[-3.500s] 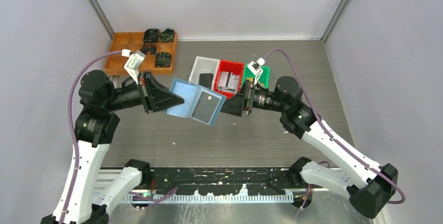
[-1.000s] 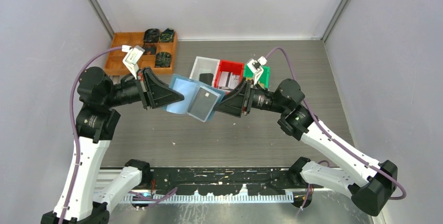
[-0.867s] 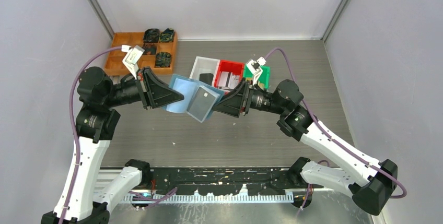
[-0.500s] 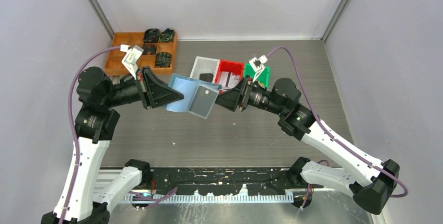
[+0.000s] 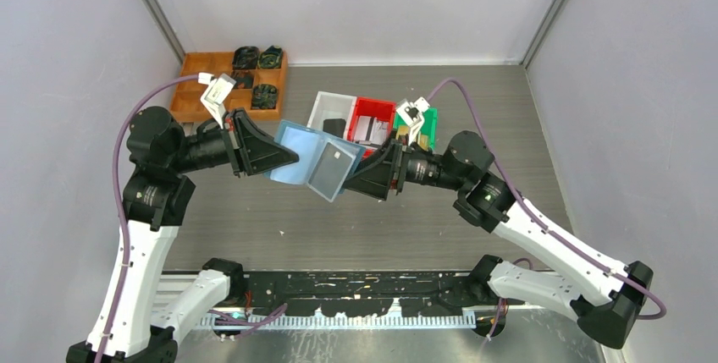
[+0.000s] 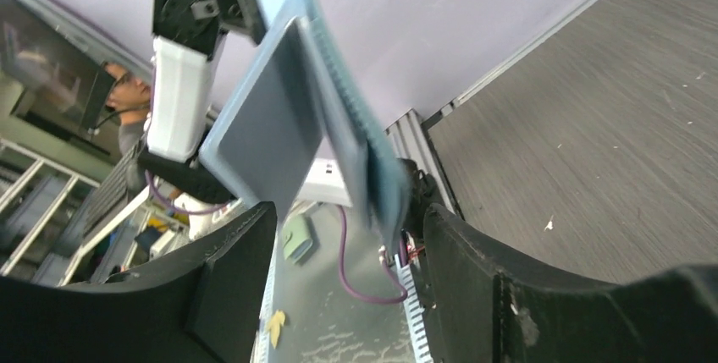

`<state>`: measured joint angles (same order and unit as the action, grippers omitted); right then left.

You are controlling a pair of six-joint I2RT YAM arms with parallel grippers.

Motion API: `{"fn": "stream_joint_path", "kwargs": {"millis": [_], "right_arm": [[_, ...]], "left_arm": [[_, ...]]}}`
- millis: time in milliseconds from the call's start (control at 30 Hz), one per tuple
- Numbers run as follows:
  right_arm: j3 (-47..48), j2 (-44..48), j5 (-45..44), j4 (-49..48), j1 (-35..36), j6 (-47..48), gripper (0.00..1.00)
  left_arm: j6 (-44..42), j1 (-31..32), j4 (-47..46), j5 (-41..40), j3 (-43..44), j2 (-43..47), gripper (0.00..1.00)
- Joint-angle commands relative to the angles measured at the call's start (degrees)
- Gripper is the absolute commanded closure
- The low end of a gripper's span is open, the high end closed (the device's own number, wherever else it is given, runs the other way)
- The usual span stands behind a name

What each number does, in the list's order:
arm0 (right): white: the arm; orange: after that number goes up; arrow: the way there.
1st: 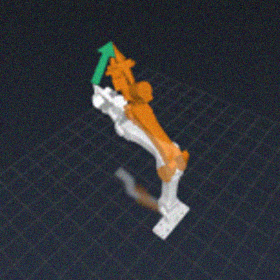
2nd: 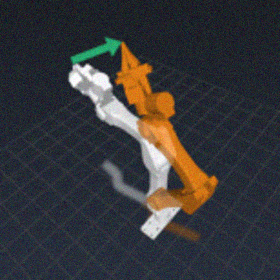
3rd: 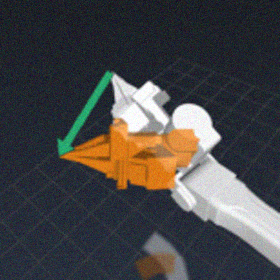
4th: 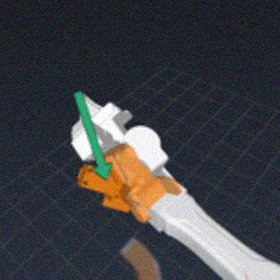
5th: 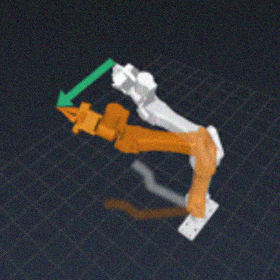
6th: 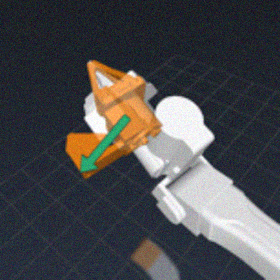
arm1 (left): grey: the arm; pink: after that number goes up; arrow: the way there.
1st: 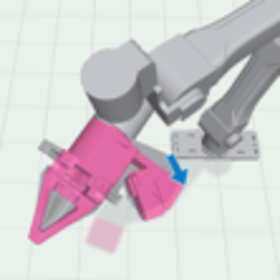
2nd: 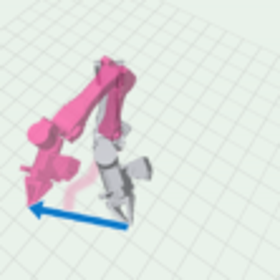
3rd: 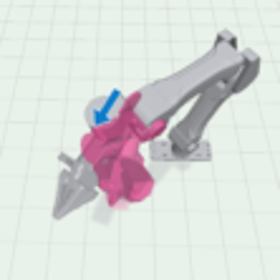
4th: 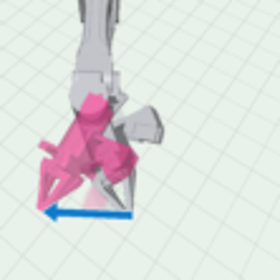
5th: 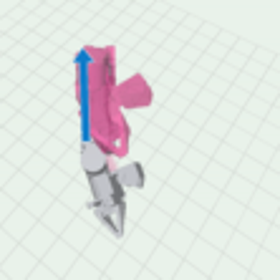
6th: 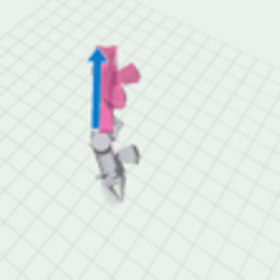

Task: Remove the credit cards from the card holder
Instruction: Remove the credit card from the card holder.

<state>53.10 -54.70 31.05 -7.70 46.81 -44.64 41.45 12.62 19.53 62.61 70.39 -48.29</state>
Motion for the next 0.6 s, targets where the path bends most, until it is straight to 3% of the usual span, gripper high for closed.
{"fn": "stream_joint_path", "kwargs": {"millis": [0, 300, 567], "right_arm": [[0.2, 3.4, 6.4, -3.7, 0.3, 2.4, 0.31], [5.8, -1.9, -2.9, -0.5, 0.3, 2.7, 0.36], [6.0, 3.2, 3.5, 4.8, 0.1, 10.9, 0.38]], "left_arm": [[-0.5, 0.2, -1.6, 1.1, 2.9, 0.4, 1.0], [0.5, 0.2, -2.6, 1.1, 2.5, 0.7, 1.0], [1.4, 0.1, -2.8, 2.3, 2.7, 1.6, 1.0]]}}
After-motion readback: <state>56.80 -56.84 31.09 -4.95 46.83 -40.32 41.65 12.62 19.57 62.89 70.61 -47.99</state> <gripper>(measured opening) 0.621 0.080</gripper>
